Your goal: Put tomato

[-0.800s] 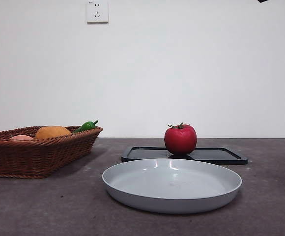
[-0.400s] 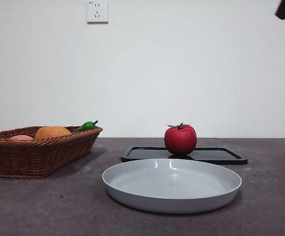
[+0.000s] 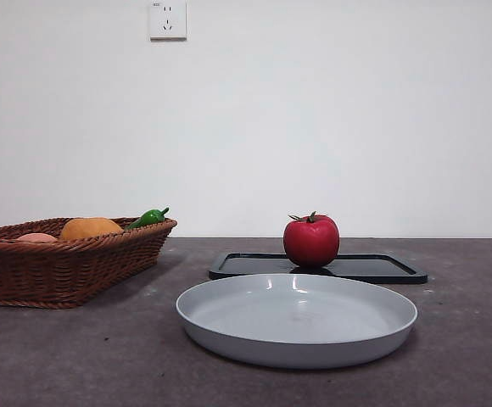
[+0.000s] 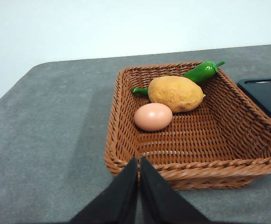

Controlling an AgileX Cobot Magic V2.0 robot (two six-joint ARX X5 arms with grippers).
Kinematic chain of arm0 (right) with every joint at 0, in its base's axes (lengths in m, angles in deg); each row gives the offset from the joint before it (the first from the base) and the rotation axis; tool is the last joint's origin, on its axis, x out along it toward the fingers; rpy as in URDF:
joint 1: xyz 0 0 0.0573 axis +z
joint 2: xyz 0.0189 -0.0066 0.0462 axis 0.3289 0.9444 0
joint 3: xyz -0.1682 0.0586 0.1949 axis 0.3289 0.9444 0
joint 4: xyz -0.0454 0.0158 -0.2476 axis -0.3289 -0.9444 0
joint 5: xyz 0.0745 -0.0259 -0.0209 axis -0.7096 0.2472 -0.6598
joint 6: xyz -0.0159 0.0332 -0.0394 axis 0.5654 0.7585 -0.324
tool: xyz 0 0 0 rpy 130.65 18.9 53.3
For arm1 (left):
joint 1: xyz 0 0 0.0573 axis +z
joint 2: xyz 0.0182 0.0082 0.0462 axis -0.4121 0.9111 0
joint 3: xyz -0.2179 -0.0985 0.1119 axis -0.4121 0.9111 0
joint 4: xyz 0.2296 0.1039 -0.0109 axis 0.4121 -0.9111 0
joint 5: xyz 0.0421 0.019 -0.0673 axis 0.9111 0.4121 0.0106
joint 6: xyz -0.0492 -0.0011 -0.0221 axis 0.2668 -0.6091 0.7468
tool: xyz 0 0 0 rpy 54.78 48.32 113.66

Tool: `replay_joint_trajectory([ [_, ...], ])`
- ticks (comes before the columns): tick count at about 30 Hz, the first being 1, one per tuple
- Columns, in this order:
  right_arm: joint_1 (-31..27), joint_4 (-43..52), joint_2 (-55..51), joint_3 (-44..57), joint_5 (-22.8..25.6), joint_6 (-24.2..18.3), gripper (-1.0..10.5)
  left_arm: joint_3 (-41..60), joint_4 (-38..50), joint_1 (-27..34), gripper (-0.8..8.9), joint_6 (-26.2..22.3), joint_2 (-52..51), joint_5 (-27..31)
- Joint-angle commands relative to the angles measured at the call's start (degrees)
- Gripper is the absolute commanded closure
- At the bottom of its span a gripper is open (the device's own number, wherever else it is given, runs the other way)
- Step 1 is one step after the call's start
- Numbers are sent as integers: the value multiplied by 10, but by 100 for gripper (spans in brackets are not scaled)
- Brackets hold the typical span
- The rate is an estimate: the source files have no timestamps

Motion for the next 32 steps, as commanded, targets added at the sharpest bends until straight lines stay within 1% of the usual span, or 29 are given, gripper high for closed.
replay_joint_trajectory([
  [1,-39,72,-29,20,2,0,941,12,6,0,806,3,-1,1],
  [4,-80,169,-70,76,3,26,941,12,6,0,806,3,-1,1],
  [8,-122,276,-130,173,4,42,941,12,6,0,806,3,-1,1],
  [11,-139,344,-178,245,22,45,941,12,6,0,806,3,-1,1],
  [14,-144,391,-224,311,58,48,941,12,6,0,806,3,-1,1],
  [16,-144,409,-253,349,79,55,941,12,6,0,806,3,-1,1],
  [19,-144,410,-290,395,89,65,941,12,6,0,806,3,-1,1],
  [23,-144,410,-327,444,88,77,941,12,6,0,806,3,-1,1],
  [27,-144,407,-352,479,88,98,941,12,6,0,806,3,-1,1],
  [32,-144,401,-367,507,88,103,941,12,6,0,806,3,-1,1],
])
